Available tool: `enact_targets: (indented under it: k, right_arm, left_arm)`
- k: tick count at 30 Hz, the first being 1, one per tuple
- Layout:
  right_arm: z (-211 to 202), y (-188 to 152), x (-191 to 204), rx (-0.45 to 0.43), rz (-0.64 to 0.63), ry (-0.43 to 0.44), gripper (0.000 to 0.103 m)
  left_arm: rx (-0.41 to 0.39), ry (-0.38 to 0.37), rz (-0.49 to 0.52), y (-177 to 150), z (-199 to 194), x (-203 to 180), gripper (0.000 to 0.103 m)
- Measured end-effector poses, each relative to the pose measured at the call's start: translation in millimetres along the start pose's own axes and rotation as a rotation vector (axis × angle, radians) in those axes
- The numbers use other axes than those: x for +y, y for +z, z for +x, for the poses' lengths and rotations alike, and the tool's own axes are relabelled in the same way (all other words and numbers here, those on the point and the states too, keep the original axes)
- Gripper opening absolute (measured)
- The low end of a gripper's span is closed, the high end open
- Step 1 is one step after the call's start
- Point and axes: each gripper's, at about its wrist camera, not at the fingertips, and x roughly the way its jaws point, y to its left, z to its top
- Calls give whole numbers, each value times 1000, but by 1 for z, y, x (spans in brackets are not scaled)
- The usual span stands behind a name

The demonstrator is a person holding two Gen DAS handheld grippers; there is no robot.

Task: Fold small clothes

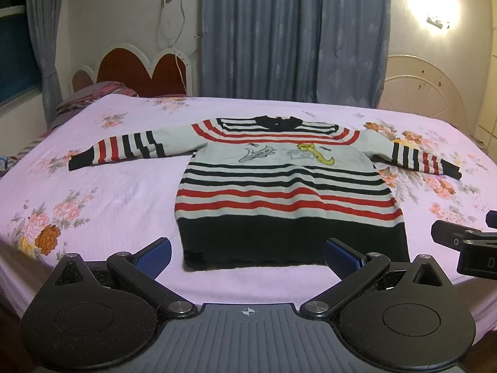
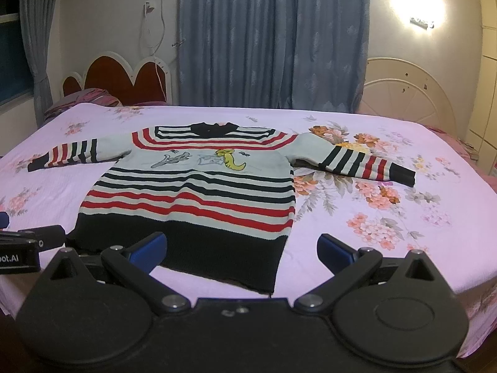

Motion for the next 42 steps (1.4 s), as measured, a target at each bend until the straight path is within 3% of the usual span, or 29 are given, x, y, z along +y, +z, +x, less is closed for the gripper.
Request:
enact_targets:
  k: [13,21,25,28,34,37,42]
  right_arm:
    - [4,0,0,3,1,-2,102]
    - [31,13,-13,-5,28,-47,102]
    - [49,24,-23,-23,57,-68,102]
    - [67,34,-29,-37,85,-80,101]
    - [100,55,-39,-52,141,-124,83]
    - [111,63,-51,-72,174,-148,77]
    - [134,71,-93,-76,262,-182,55]
  left_arm:
    - [6,-4,5,2,5,0,103]
    - [3,-22,-41,23,35,5,103]
    - [11,-117,-141,37,62,14,103]
    - [33,-179,-156,48,90,17,103]
    - [8,-227,-161,81,131,13,103]
    - [49,-264,-124,96,156,4,103]
    - [84,-273,-100,106,189,-16,103]
